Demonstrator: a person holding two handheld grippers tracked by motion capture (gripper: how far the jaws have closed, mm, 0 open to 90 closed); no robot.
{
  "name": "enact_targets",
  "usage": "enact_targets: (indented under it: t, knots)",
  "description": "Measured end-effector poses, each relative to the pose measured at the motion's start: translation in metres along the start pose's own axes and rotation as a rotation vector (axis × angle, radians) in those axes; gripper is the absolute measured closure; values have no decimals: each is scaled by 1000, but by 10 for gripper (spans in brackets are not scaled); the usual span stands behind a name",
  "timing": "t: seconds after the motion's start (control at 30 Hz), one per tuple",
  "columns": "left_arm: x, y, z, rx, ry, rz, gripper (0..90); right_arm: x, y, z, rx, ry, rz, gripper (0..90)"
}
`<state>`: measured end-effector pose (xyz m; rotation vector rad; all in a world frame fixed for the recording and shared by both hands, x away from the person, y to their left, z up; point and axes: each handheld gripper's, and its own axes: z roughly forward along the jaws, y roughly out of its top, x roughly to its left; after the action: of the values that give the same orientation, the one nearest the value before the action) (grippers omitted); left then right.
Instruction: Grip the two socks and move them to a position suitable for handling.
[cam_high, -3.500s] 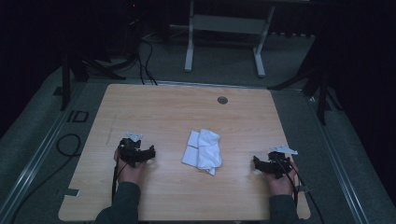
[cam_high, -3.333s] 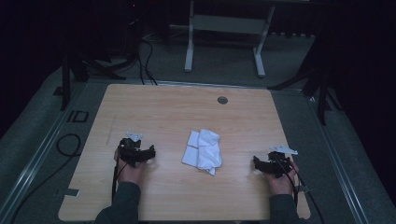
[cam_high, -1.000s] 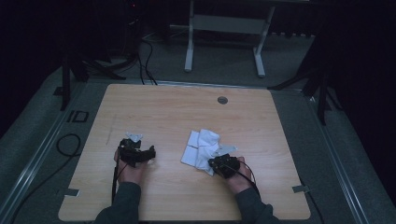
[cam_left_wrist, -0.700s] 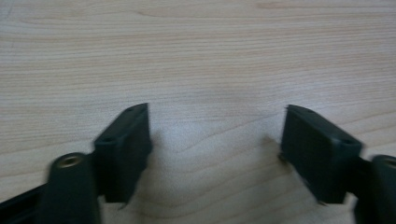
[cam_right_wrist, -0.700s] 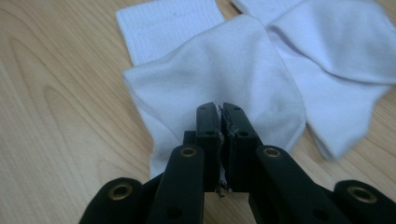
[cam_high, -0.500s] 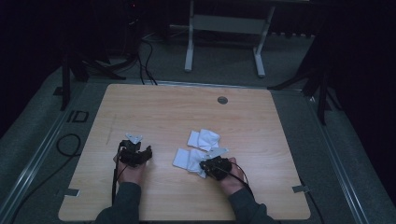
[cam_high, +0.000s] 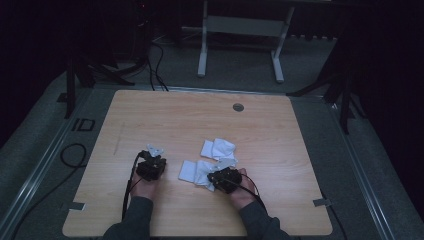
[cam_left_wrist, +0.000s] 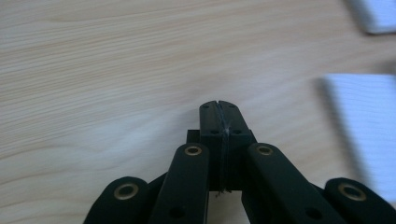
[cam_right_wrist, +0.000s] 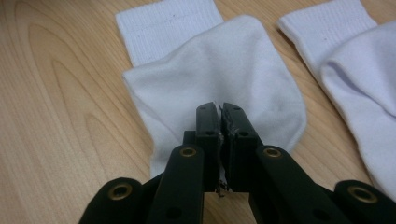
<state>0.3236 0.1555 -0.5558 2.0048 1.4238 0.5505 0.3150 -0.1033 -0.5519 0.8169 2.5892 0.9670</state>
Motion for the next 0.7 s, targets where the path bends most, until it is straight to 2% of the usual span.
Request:
enact_targets:
  t: [0.13, 0.33, 0.43, 0.63, 0.7]
  knots:
    - [-19, 2, -4, -16, -49, 62, 897, 1, 2, 1, 2, 7, -11, 855]
    - [-40, 0, -5, -20, -105, 112, 896, 0, 5, 3, 13, 22, -24, 855]
    - [-46, 0, -4, -22, -127, 135, 896, 1, 5, 3, 12, 22, -27, 855]
    - [-51, 0, -2, -24, -148, 147, 894, 3, 6, 4, 16, 29, -38, 854]
    - [-51, 0, 1, 6, -143, 148, 894, 3, 7, 4, 18, 31, -41, 853]
